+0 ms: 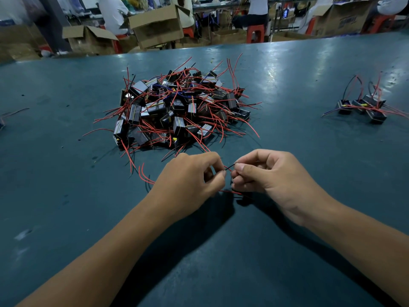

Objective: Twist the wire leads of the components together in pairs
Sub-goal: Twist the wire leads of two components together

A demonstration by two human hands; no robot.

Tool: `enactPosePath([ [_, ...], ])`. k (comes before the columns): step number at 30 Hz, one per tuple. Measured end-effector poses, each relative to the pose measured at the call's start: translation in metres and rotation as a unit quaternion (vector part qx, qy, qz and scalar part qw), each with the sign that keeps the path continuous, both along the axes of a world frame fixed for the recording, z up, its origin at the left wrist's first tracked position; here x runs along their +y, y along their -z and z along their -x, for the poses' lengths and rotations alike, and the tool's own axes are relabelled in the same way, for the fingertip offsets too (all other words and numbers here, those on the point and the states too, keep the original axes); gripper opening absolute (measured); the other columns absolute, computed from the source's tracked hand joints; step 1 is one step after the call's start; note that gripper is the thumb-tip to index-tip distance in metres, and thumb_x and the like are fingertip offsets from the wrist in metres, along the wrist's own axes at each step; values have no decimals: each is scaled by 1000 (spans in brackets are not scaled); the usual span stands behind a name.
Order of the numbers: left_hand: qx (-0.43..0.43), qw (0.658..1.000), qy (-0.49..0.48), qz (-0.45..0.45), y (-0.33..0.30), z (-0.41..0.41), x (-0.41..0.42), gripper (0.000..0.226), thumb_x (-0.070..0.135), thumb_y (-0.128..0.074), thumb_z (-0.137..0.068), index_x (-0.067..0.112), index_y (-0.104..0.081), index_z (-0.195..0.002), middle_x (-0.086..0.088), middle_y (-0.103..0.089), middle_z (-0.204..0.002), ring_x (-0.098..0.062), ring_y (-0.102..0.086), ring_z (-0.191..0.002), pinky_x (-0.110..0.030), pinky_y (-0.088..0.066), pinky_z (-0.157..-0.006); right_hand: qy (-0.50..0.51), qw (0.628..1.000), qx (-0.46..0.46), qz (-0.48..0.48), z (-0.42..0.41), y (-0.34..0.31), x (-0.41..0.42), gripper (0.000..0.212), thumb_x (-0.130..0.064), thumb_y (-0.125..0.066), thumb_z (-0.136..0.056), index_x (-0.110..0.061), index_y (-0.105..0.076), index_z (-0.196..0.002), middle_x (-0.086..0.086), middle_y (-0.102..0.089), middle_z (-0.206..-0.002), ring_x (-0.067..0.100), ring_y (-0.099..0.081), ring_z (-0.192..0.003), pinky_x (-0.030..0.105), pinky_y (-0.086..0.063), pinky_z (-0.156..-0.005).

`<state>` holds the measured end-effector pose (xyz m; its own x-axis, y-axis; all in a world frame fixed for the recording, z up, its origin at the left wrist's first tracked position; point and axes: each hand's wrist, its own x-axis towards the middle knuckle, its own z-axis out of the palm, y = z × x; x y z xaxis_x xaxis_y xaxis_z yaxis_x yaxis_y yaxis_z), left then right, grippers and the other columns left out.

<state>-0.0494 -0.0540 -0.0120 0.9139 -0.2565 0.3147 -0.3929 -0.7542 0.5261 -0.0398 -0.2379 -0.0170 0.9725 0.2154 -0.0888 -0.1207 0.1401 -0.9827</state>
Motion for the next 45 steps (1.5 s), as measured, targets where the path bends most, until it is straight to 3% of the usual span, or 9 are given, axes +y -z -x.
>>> enactPosePath([
  [17, -15, 1000, 14, -4, -2, 3, -1, 11, 22, -65, -92, 20, -64, -81, 8, -66, -58, -12, -60, -52, -37, -50, -58, -6, 1000, -18, -6, 1, 4, 0, 2, -2, -70, -84, 0, -69, -84, 18, -67, -72, 17, -65, -57, 30, -62, -65],
  [20, -40, 999, 37, 8, -5, 5, 0, 14, 25, -65, -91, 21, -64, -79, 15, -59, -57, -3, -51, -47, -22, -41, -52, -16, 999, -44, 9, 1, 3, 0, 4, -1, -67, -87, -1, -68, -84, 17, -67, -74, 16, -63, -57, 27, -61, -63],
  [23, -97, 994, 25, 47, -11, 6, 1, 11, 26, -65, -90, 18, -66, -82, 17, -58, -66, -6, -47, -47, -11, -30, -51, -28, 997, -69, 28, 1, 2, -1, 6, -1, -66, -88, 0, -68, -83, 13, -68, -71, 18, -61, -59, 25, -58, -61],
  [27, -142, 988, 38, 43, -15, 5, 4, 11, 22, -67, -88, 18, -70, -98, 12, -61, -88, -14, -51, -59, -26, -44, -59, -40, 988, -121, 92, 0, 1, -3, 7, -1, -67, -89, -2, -69, -82, 15, -69, -74, 23, -62, -63, 37, -57, -66],
  [32, -110, 993, 47, 13, -13, 4, 4, 18, 37, -60, -90, 22, -70, -91, 11, -59, -91, -5, -50, -72, -39, -48, -65, -53, 975, -166, 135, 2, -3, -5, 6, -5, -70, -89, -5, -70, -83, 21, -70, -79, 22, -64, -62, 42, -54, -66],
  [35, -105, 993, 45, -5, -14, 4, 3, 12, 36, -62, -90, 25, -65, -91, 13, -55, -89, -9, -50, -72, -34, -46, -65, -55, 969, -185, 152, 3, -3, -5, 6, -8, -71, -88, -8, -71, -82, 17, -71, -77, 17, -63, -62, 43, -54, -63],
  [39, -1, 996, 55, 74, -13, 4, 8, 7, 28, -69, -90, 26, -63, -93, 15, -61, -81, -8, -52, -63, -16, -39, -58, -51, 969, -191, 150, 0, -3, -7, 8, -8, -71, -88, -8, -70, -80, 14, -71, -73, 13, -63, -58, 22, -50, -57],
  [43, 34, 991, 63, 115, -13, 1, 12, 8, 19, -69, -94, 22, -67, -87, 12, -63, -73, -3, -52, -62, -14, -37, -59, -64, 974, -175, 131, -1, -2, -8, 7, -7, -70, -89, -5, -69, -82, 19, -70, -77, 15, -62, -59, 25, -53, -58],
  [45, 42, 989, 51, 130, -11, -1, 12, 8, 20, -68, -94, 22, -67, -87, 8, -65, -75, -11, -56, -64, -21, -42, -58, -75, 972, -178, 133, -1, -3, -8, 7, -7, -69, -89, -7, -69, -82, 15, -71, -76, 12, -60, -58, 24, -51, -57],
])
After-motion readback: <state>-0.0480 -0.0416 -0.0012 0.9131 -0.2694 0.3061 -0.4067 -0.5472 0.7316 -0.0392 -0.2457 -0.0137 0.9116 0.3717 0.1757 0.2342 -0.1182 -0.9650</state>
